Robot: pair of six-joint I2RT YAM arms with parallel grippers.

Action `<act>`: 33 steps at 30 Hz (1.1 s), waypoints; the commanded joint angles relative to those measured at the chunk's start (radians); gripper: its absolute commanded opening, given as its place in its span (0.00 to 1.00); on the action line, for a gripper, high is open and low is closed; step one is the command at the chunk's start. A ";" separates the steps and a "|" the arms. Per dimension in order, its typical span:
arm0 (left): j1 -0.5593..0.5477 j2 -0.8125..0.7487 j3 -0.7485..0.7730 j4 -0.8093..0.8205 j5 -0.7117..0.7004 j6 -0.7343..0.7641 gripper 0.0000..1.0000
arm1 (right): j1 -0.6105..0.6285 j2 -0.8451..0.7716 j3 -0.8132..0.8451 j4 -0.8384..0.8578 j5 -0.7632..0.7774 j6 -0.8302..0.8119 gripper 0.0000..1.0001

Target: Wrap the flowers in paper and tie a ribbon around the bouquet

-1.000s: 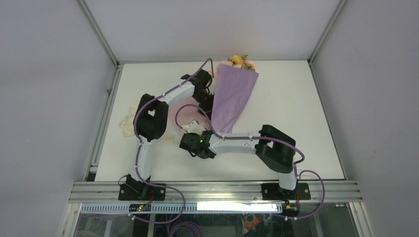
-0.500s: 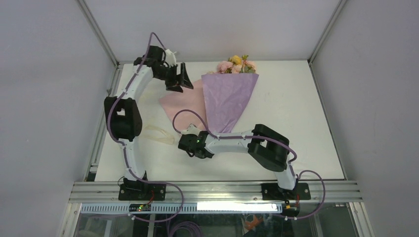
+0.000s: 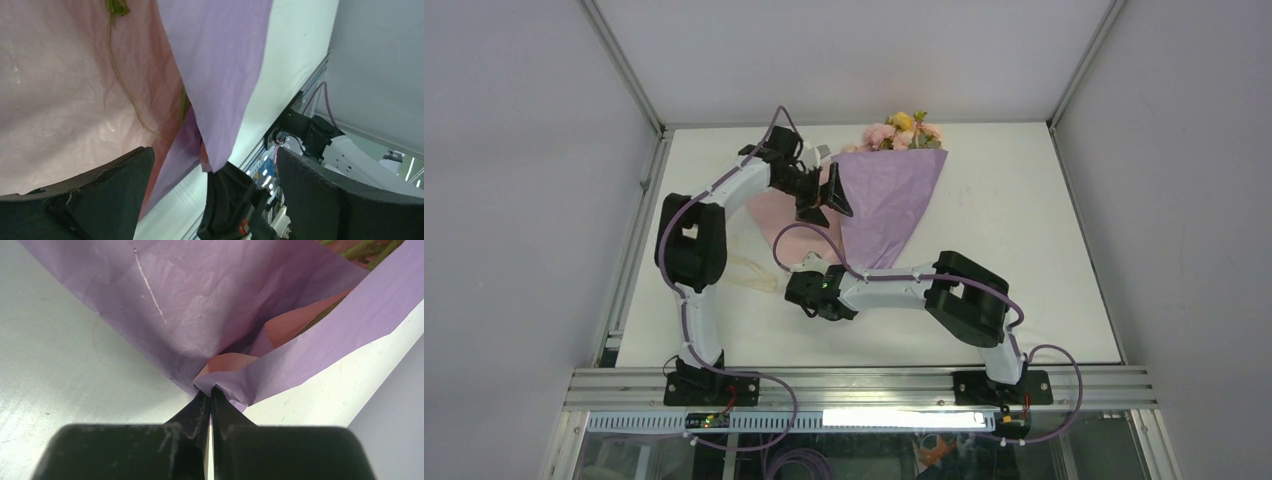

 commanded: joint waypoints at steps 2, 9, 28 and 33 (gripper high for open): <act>-0.068 0.068 0.088 0.035 -0.014 -0.031 0.98 | -0.003 -0.010 0.020 0.005 -0.013 -0.020 0.00; -0.053 0.119 0.123 0.045 0.012 -0.040 0.00 | -0.002 -0.020 0.009 -0.010 0.002 -0.028 0.00; -0.015 0.211 0.055 -0.046 -0.298 0.027 0.00 | -0.020 -0.281 0.110 -0.195 -0.422 -0.125 0.53; -0.015 0.210 0.043 -0.047 -0.314 0.022 0.00 | -0.220 -0.393 0.077 -0.046 -0.871 -0.013 0.53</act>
